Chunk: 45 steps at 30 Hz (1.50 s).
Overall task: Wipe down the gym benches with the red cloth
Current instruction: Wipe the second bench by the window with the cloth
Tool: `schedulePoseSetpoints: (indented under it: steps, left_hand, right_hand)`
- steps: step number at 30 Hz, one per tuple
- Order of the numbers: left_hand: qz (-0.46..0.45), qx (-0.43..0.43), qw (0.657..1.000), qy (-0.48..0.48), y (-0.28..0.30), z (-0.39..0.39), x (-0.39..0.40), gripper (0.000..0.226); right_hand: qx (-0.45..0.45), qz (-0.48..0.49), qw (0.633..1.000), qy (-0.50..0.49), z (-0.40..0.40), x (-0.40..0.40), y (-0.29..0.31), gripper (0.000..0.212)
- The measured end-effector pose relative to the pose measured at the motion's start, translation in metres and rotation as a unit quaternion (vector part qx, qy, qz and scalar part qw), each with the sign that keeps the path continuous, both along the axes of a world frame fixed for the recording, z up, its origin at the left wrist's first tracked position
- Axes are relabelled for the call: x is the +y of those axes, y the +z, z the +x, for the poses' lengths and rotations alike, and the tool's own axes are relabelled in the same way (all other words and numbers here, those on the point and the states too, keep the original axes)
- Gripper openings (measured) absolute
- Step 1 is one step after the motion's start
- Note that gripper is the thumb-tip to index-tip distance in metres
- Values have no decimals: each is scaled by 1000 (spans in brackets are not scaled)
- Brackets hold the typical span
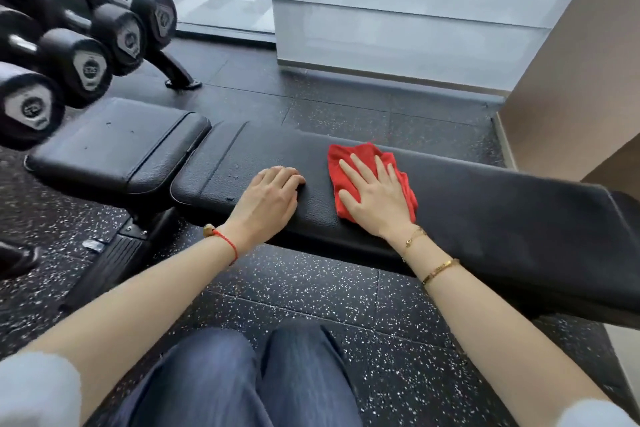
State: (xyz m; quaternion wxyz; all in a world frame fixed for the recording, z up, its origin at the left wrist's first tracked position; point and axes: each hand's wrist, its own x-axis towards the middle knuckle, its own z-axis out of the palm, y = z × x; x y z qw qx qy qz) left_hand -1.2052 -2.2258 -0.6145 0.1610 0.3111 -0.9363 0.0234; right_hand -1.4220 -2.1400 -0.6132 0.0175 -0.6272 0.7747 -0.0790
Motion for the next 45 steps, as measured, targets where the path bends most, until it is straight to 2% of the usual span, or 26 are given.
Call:
schedulePoseSetpoints:
  steps: [3, 7, 14, 19, 25, 28, 33, 37, 42, 45]
  left_hand:
    - [-35, 8, 999, -15, 16, 23, -7, 33]
    - [-39, 51, 997, 46, 27, 63, -31, 34]
    - [1, 97, 983, 157, -1, 102, -72, 32]
    - [50, 150, 966, 203, -19, 102, -83, 34]
    - [52, 187, 961, 200, -24, 104, -82, 38]
    - [51, 190, 954, 225, -23, 105, -78, 36]
    - [47, 195, 951, 234, -26, 112, -71, 32]
    - [38, 190, 956, 221, -27, 117, -67, 30]
    - [44, 179, 957, 223, -27, 120, -59, 31]
    - [53, 168, 958, 227, -27, 123, -55, 32]
  right_hand:
    - [-7, 6, 1000, -15, 0, -17, 4, 59]
    - [-30, 21, 999, -24, 24, -51, 9, 59]
    - [-17, -4, 995, 101, 103, -98, 2, 62]
    - [-40, -21, 983, 176, 94, -74, -3, 62]
    - [-24, -2, 997, 76, 92, -140, 4, 57]
    - [-31, 7, 993, 112, 131, -155, 5, 57]
    - [-29, -11, 977, 209, 150, -108, -1, 58]
    - [-16, -12, 983, 181, 110, -93, -4, 59]
    - [-9, 2, 997, 82, 112, -142, 5, 58]
    - [-16, -3, 991, 134, 149, -139, 2, 58]
